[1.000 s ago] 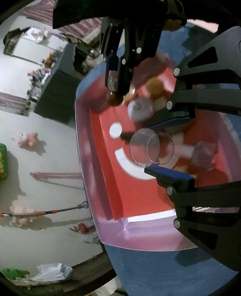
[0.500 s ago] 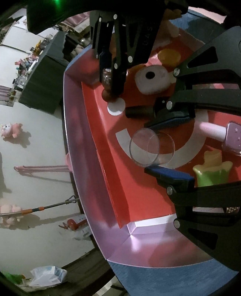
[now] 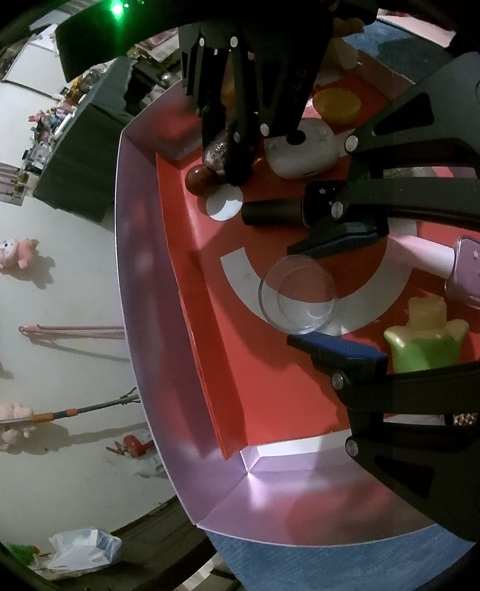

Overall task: Organize rigid objects
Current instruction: 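Lower the clear lid into the box with the left gripper while the right lowers the jar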

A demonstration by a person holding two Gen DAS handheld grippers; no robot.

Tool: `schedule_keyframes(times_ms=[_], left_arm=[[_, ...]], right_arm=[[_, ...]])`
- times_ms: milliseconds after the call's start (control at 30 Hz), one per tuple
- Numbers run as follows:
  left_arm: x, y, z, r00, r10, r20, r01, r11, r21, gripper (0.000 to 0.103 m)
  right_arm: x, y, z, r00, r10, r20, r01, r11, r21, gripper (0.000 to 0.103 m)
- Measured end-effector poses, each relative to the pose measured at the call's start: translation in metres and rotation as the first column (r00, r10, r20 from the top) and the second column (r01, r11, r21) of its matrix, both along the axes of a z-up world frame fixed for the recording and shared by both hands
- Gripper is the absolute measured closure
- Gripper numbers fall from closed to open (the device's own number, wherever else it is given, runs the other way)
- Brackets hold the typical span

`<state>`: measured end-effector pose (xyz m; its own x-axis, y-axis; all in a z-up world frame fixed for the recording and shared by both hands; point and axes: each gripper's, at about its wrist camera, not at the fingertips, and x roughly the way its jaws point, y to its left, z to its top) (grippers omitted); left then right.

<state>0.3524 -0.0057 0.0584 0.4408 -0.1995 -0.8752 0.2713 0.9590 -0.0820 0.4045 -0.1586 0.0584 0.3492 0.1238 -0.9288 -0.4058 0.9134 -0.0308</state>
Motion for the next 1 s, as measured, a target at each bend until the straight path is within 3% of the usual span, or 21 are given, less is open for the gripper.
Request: schedule_keyframes(times_ms=[333,500,633,1000], left_arm=[[0.004,0.006,-0.001,1.0,0.016,-0.009,-0.016,1.0,-0.019,0.065],[0.004,0.008,-0.001,1.0,0.011,-0.012,-0.011,0.999,-0.034,0.063],[0.001,0.009,-0.001,1.0,0.016,-0.006,-0.016,0.999,-0.041,0.053],[-0.005,0.012,0.004,1.0,0.012,0.01,-0.011,0.997,-0.071,0.043]], right_arm=[[0.001,0.005,-0.002,1.0,0.001,-0.001,-0.001,1.0,-0.012,0.069],[0.001,0.001,-0.001,1.0,-0.003,-0.008,0.003,1.0,-0.005,0.06],[0.002,0.0,-0.001,1.0,0.002,-0.008,-0.002,1.0,-0.01,0.058],[-0.001,0.003,-0.002,1.0,0.002,-0.007,-0.002,1.0,-0.012,0.053]])
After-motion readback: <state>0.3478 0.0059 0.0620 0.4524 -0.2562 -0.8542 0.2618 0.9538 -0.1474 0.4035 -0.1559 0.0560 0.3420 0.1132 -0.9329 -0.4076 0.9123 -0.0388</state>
